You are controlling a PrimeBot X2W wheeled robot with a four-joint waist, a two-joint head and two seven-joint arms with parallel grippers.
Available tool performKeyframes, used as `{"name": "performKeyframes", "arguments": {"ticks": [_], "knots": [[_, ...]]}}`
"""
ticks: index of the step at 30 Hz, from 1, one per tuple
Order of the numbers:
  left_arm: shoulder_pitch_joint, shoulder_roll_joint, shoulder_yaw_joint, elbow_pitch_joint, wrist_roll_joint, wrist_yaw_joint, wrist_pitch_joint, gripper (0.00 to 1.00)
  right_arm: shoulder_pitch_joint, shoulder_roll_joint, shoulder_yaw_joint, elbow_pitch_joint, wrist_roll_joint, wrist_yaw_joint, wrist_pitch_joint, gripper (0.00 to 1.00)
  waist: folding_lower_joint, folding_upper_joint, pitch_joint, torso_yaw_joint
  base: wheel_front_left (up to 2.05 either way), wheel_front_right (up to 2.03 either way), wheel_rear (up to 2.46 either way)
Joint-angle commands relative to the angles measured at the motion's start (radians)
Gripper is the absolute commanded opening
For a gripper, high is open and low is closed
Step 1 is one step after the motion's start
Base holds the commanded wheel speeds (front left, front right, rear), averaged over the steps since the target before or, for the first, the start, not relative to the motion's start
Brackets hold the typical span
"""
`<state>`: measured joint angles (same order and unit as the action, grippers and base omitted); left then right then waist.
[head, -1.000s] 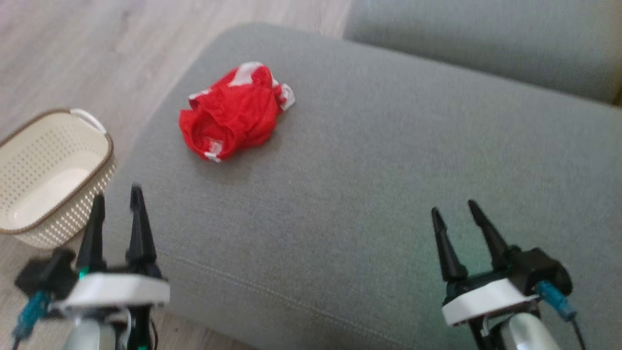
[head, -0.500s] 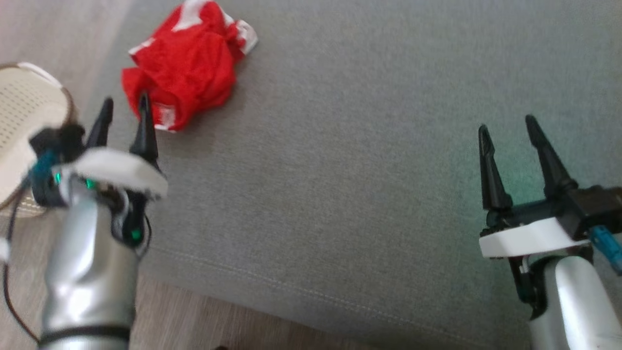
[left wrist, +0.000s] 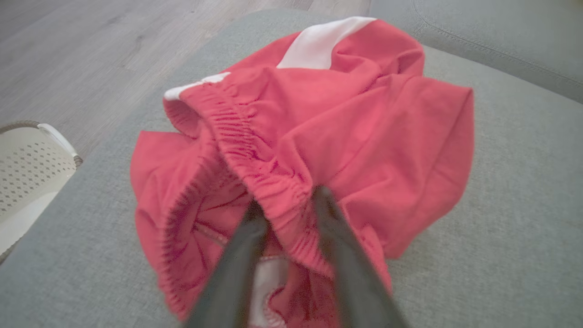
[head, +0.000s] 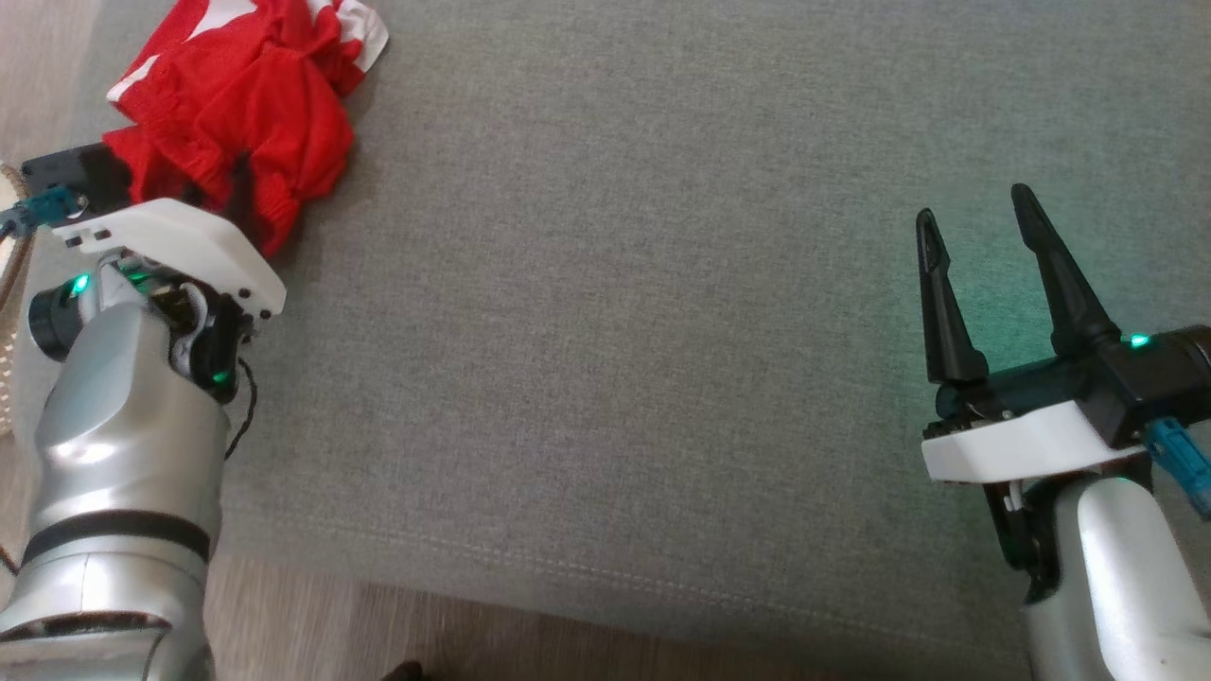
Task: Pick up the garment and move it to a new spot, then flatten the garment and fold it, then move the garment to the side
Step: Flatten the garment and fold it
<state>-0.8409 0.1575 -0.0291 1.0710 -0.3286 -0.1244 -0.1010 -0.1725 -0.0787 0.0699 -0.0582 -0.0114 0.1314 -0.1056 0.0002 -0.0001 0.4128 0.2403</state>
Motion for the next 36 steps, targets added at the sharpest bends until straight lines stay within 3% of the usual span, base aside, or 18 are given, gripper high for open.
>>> {"name": "performKeyframes", "arguments": {"ticks": [1, 9, 17, 24, 29, 36], "knots": [[-0.031, 0.054, 0.019, -0.006, -0.005, -0.003, -0.023, 0.00, -0.011, -0.003, 0.022, -0.029, 0.001, -0.001, -0.007, 1.00, -0.0002, 0.0001, -0.011, -0.003, 0.00, 0.00, 0.00], [-0.026, 0.051, -0.028, -0.032, -0.042, -0.006, -0.127, 0.00, -0.001, 0.010, 0.033, 0.028, 0.026, -0.001, -0.048, 1.00, -0.0002, 0.0001, -0.101, -0.012, 0.00, 0.00, 0.00], [0.004, 0.114, -0.132, -0.304, -0.105, -0.006, -0.158, 0.00, -0.007, 0.025, 0.038, 0.110, 0.067, -0.001, -0.103, 1.00, -0.0002, 0.0001, -0.208, -0.058, 0.00, 0.00, 0.00], [-0.001, 0.155, -0.193, -0.558, -0.118, -0.006, -0.135, 0.00, -0.037, 0.028, 0.054, 0.152, 0.124, -0.001, -0.138, 1.00, -0.0002, 0.0001, -0.236, -0.150, 0.00, 0.00, 0.00], [-0.012, 0.141, -0.241, -0.718, -0.142, -0.006, -0.058, 0.00, -0.063, 0.028, 0.065, 0.171, 0.148, -0.001, -0.150, 1.00, -0.0002, 0.0001, -0.225, -0.230, 0.00, 0.00, 0.00], [-0.026, 0.049, -0.269, -0.914, -0.232, 0.017, 0.065, 0.00, -0.098, 0.028, 0.070, 0.172, 0.181, -0.001, -0.156, 1.00, -0.0002, 0.0001, -0.206, -0.323, 0.00, 0.00, 0.00]]}}
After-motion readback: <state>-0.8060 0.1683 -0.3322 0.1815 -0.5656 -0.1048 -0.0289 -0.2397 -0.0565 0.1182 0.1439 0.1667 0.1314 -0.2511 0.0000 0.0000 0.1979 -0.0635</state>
